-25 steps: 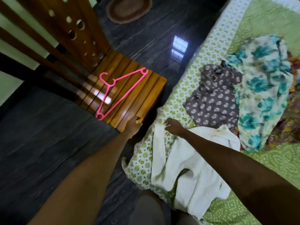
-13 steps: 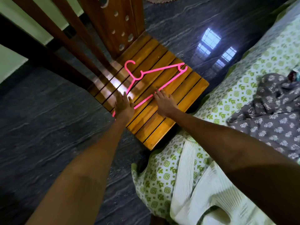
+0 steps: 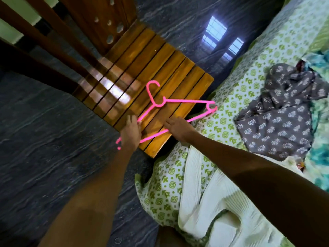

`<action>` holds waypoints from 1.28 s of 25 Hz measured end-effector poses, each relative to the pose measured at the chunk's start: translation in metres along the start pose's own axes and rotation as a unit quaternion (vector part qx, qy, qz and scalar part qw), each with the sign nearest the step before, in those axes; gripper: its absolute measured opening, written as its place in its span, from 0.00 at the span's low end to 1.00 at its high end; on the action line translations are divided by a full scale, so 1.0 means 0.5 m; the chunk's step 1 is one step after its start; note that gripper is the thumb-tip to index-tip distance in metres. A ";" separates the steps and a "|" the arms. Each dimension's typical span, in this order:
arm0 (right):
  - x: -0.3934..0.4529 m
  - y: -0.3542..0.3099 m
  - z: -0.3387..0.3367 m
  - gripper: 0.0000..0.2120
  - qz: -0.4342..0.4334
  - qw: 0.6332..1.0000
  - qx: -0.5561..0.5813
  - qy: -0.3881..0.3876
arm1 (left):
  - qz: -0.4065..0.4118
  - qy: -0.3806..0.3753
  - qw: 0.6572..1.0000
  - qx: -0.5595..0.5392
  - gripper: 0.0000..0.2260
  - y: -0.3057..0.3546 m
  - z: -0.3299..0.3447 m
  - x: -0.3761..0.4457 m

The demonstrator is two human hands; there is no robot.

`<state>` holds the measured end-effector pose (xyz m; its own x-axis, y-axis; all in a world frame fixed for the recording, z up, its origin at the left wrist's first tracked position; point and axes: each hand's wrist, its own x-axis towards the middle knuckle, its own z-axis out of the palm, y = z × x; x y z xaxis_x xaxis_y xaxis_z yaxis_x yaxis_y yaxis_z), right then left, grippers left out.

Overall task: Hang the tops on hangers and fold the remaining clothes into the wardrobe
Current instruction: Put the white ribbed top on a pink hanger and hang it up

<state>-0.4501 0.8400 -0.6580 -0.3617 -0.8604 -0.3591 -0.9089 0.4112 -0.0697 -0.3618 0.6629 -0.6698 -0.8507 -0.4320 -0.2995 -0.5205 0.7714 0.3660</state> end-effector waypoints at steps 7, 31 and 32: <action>-0.188 0.017 -0.025 0.15 0.002 0.987 0.049 0.152 | 0.095 0.086 0.988 -0.091 0.08 0.077 0.001 -0.126; -0.958 0.013 0.208 0.07 0.572 0.498 0.600 0.254 | 0.317 -0.146 0.936 -0.046 0.12 0.530 0.279 -0.419; -0.969 0.015 0.219 0.07 0.587 0.471 0.599 0.271 | 0.311 -0.140 0.940 -0.022 0.12 0.540 0.284 -0.412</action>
<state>-0.2588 1.2928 -0.5864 -0.7646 0.3563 -0.5371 0.6374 0.2945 -0.7120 -0.3169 1.0266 -0.6346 -0.9421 0.2406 -0.2338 0.0626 0.8108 0.5819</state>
